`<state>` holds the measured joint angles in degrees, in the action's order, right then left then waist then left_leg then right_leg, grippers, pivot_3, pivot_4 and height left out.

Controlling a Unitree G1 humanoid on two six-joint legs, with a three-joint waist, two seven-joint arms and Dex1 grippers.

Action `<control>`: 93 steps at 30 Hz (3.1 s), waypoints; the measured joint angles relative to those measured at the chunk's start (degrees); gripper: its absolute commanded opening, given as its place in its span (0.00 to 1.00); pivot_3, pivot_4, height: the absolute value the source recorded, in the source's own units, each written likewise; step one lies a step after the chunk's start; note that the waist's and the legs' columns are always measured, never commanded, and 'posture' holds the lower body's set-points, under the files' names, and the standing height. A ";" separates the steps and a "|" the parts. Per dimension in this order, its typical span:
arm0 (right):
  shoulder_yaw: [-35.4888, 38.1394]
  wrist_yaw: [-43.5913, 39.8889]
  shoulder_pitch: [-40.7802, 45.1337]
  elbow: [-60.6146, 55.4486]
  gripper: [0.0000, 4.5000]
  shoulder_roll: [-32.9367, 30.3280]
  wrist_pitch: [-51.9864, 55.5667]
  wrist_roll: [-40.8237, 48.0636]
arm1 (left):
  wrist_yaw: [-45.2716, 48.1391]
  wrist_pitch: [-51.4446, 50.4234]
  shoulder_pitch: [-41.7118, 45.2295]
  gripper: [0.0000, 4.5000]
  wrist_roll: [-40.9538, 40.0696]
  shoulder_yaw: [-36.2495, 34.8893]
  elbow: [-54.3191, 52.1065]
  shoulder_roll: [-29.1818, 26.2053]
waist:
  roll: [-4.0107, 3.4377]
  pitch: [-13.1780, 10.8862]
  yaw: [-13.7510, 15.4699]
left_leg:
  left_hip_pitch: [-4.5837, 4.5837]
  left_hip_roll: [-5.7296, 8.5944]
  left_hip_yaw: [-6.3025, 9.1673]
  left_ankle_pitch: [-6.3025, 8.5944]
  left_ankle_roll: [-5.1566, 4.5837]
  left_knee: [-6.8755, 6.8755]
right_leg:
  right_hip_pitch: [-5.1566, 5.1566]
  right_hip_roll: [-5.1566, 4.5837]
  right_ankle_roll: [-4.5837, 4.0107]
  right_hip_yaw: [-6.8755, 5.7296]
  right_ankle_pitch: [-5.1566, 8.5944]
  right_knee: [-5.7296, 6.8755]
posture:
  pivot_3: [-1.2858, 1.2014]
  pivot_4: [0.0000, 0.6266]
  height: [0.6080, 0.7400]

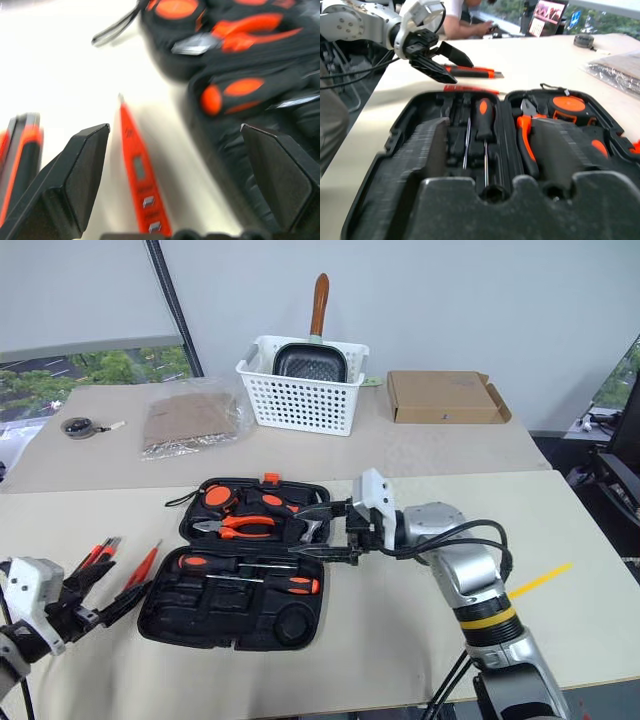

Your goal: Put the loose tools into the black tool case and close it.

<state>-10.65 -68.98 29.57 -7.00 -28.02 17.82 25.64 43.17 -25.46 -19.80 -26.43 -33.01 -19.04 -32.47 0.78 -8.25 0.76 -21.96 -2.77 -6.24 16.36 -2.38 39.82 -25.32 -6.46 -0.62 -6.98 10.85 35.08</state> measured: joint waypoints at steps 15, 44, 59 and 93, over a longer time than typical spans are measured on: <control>3.24 -2.78 3.78 -2.62 1.00 -3.69 2.48 4.65 | -6.85 0.27 5.43 0.36 2.56 7.88 3.16 1.49 | -0.19 0.06 -0.21 | 0.32 -0.12 -0.10 0.09 0.19 -0.02 | 0.06 0.00 -0.21 0.01 -0.13 0.08 | 0.52 0.24 0.70; 3.52 -1.60 3.99 -2.34 1.00 -4.61 1.24 4.26 | -18.12 0.69 12.37 0.01 -0.54 14.78 0.95 13.36 | -0.30 -0.02 2.16 | 0.25 0.03 -0.14 0.12 0.16 0.06 | 0.12 -0.17 -0.27 -0.08 -0.27 -0.07 | 0.52 0.24 0.70; 4.36 -0.79 2.65 -2.31 1.00 -5.06 0.55 3.60 | -16.13 1.22 17.04 0.01 0.75 22.47 1.56 13.28 | -0.31 -0.01 2.81 | 0.05 0.11 -0.11 0.01 -0.15 0.08 | 0.07 -0.20 -0.22 -0.12 -0.28 -0.15 | 0.52 0.24 0.70; 4.10 -3.24 3.14 0.15 1.00 -2.18 -1.20 2.64 | -23.57 5.19 0.21 0.99 -0.07 8.93 -4.65 11.58 | -0.15 -0.11 0.54 | -0.11 -0.03 -0.11 0.06 -0.17 0.03 | -0.17 -0.08 -0.20 -0.11 -0.24 -0.18 | 0.52 0.24 0.70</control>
<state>-6.55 -72.22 32.71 -6.84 -30.20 16.62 28.28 19.60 -20.27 -19.59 -26.51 -24.08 -23.69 -20.90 0.63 -8.36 1.30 -22.07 -2.79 -6.36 16.41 -2.55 39.85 -25.49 -6.54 -0.83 -7.10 10.61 34.90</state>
